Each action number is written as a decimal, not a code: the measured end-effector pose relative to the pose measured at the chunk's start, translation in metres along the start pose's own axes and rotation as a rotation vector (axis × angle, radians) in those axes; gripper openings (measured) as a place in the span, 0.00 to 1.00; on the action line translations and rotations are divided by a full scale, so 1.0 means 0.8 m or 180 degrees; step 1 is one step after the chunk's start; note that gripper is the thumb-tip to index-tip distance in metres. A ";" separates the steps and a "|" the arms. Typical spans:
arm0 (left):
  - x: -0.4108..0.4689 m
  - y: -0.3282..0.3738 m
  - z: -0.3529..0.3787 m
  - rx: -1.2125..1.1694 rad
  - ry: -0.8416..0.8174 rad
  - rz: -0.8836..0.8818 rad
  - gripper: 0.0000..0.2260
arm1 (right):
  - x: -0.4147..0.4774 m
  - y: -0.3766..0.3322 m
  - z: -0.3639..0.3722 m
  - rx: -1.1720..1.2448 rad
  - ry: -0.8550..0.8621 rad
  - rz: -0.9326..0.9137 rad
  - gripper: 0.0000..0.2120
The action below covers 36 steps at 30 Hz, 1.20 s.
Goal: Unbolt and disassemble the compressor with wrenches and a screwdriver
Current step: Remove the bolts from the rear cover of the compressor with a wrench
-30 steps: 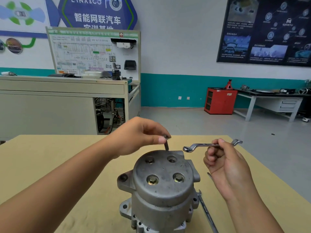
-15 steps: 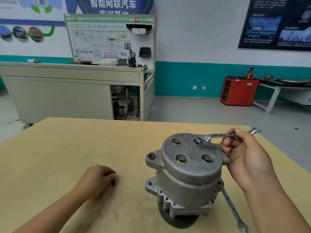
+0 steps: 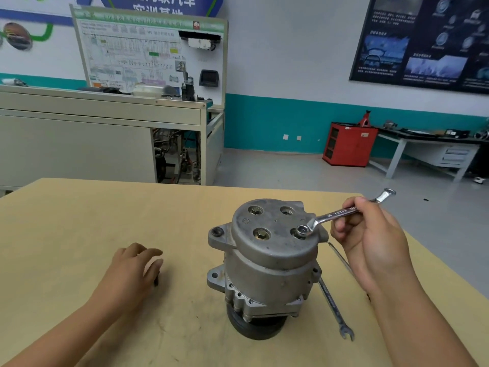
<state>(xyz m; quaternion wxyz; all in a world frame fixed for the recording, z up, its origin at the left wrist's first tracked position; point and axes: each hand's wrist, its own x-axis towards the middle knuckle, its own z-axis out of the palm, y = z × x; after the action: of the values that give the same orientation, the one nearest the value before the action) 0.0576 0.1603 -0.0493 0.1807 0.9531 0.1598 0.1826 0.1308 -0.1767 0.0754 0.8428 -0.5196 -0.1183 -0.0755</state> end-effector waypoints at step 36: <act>-0.045 0.209 -0.046 -0.2028 0.0804 0.0861 0.25 | 0.044 0.012 0.028 -0.0280 -0.0375 0.0028 0.12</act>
<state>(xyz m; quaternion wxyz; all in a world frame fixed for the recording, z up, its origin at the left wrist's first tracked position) 0.0511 0.0095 0.0397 0.4215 0.8315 -0.0115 0.3617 0.1644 -0.1526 0.0863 0.8110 -0.5602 -0.1619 -0.0462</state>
